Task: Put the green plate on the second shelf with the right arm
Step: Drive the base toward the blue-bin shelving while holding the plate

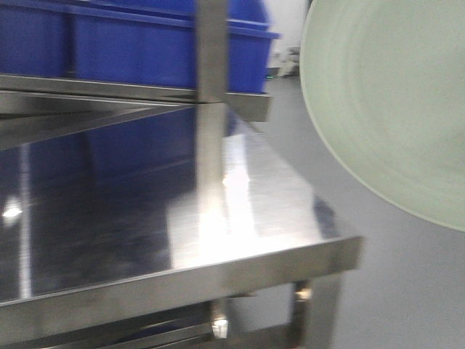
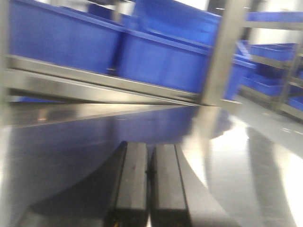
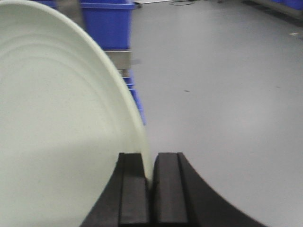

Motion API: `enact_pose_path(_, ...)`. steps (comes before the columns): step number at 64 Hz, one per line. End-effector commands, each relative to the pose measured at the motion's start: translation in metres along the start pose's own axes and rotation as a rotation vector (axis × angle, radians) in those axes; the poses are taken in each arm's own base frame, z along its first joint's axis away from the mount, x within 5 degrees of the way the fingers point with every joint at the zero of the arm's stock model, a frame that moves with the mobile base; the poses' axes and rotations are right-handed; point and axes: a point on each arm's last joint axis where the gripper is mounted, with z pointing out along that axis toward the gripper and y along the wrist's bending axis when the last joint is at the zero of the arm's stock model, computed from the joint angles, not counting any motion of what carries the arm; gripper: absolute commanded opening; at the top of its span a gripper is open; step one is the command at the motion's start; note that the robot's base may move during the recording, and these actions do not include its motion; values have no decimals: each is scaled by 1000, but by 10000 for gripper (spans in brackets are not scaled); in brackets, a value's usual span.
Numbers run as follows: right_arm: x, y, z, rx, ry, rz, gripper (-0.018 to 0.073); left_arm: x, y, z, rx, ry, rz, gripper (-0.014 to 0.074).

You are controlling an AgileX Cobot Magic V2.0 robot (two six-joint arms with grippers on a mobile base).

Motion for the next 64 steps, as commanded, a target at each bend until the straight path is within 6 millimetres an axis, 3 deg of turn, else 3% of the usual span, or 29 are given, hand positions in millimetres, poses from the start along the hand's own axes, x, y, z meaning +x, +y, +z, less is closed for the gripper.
enact_pose_path(1,-20,4,-3,-34,-138,-8,53,5,1,0,13,-65,-12,130)
enact_pose_path(64,-20,4,-3,-34,-138,-8,53,5,1,0,13,-65,-12,130)
